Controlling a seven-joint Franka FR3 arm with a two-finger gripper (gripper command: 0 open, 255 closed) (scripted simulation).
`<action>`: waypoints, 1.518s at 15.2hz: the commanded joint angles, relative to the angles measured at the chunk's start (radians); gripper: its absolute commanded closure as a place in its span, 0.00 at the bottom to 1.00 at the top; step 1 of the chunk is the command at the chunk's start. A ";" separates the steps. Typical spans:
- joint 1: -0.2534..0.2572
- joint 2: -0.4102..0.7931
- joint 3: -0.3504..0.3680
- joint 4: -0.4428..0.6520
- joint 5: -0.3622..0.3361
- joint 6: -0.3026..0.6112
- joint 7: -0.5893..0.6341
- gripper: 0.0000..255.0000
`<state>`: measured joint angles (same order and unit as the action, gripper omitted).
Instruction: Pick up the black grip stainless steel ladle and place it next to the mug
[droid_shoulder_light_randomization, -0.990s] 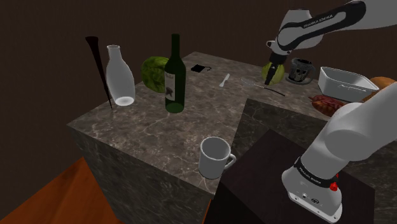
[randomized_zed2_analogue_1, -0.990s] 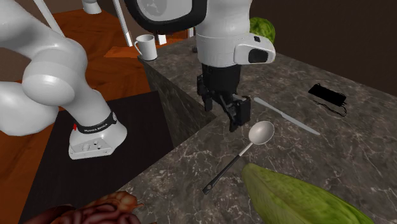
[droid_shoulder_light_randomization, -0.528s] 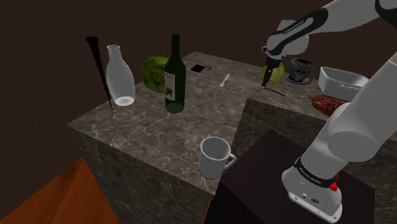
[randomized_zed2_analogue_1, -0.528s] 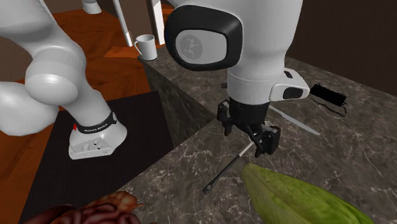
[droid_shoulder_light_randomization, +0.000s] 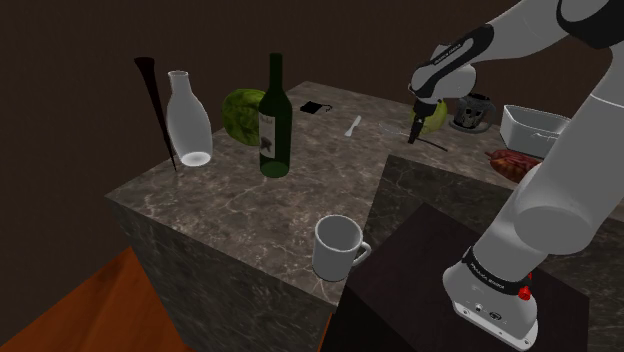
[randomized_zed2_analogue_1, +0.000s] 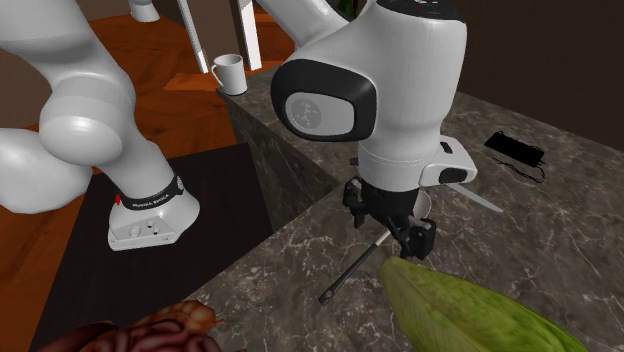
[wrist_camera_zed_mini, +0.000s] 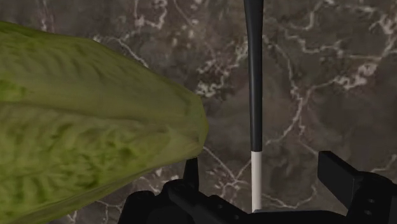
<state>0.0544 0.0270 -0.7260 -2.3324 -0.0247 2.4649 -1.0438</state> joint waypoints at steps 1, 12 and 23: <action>-0.001 0.005 0.000 0.000 0.005 0.004 -0.005 0.00; -0.001 0.005 0.000 0.000 0.005 0.004 -0.005 1.00; 0.001 -0.074 0.002 0.036 -0.068 -0.093 0.045 1.00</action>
<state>0.0555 -0.0328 -0.7257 -2.3015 -0.0801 2.3887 -1.0075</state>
